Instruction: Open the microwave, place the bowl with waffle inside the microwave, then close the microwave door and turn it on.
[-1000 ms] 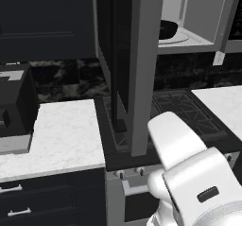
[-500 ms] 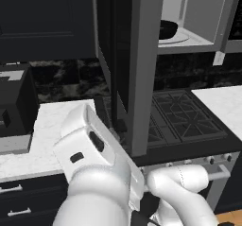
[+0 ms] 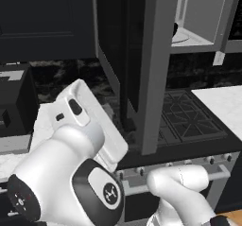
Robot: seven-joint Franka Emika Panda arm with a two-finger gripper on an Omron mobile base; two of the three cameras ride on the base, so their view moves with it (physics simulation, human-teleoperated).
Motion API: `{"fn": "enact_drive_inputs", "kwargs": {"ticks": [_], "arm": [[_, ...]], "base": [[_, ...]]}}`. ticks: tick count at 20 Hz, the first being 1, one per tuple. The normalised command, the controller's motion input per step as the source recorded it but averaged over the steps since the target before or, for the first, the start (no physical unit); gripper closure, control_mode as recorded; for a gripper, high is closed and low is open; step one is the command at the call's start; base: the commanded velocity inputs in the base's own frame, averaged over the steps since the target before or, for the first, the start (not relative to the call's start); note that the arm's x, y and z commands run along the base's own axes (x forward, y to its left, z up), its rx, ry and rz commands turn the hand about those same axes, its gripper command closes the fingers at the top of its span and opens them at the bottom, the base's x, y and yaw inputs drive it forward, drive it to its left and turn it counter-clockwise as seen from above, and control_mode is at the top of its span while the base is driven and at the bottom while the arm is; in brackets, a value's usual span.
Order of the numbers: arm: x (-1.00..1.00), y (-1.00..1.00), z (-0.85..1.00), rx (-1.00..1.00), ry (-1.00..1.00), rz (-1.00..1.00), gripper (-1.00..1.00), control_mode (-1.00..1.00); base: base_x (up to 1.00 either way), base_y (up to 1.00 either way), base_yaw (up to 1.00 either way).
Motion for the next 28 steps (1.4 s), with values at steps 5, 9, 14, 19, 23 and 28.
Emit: {"fn": "enact_drive_inputs", "kwargs": {"ticks": [5, 9, 14, 19, 23, 28], "arm": [[0.08, -0.88, 0.26, -0.02, -0.10, -0.17, 1.00, -1.00], [0.00, -1.00, 0.27, -0.01, -0.08, -0.13, 1.00, -1.00], [0.00, -1.00, 0.21, 0.00, -0.08, -0.10, 1.00, -1.00], [0.00, -1.00, 0.21, 0.00, -0.10, -0.06, 1.00, -1.00], [0.37, -1.00, 0.25, 0.00, -0.10, 0.00, 1.00, -1.00], [0.82, -0.84, 0.29, 0.03, -0.10, 0.00, 1.00, -1.00]], "base": [[0.00, 0.00, 0.00], [0.00, 0.00, 0.00], [0.00, 0.00, 0.00], [0.00, 0.00, 0.00], [0.00, 0.00, 0.00], [0.00, 0.00, 0.00]]}}
